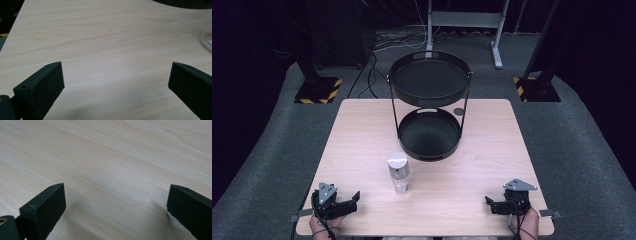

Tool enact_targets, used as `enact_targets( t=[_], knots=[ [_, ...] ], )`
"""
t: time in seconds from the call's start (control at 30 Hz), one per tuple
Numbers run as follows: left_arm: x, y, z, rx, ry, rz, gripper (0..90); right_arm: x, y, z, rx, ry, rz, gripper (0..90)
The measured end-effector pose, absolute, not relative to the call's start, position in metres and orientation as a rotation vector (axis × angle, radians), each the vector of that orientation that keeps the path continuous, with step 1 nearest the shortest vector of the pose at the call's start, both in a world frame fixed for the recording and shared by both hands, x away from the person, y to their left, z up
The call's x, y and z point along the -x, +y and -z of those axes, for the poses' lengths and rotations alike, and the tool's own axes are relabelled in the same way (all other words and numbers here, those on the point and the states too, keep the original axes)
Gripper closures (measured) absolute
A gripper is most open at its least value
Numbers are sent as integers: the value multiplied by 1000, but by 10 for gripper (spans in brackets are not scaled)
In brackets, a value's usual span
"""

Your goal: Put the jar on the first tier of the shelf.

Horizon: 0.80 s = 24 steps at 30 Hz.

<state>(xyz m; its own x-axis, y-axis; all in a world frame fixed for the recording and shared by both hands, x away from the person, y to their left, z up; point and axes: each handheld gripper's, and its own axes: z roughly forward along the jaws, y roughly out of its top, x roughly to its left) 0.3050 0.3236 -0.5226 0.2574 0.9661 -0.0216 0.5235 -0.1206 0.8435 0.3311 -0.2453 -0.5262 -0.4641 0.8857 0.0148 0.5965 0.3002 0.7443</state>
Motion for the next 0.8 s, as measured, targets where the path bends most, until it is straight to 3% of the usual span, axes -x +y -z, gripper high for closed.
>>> enact_targets(
  t=[0.8],
  knots=[
    [-297,293,524,-1772,1355,-694,0,-331,-245,526,-1300,2207,-1005,20]
  ],
)
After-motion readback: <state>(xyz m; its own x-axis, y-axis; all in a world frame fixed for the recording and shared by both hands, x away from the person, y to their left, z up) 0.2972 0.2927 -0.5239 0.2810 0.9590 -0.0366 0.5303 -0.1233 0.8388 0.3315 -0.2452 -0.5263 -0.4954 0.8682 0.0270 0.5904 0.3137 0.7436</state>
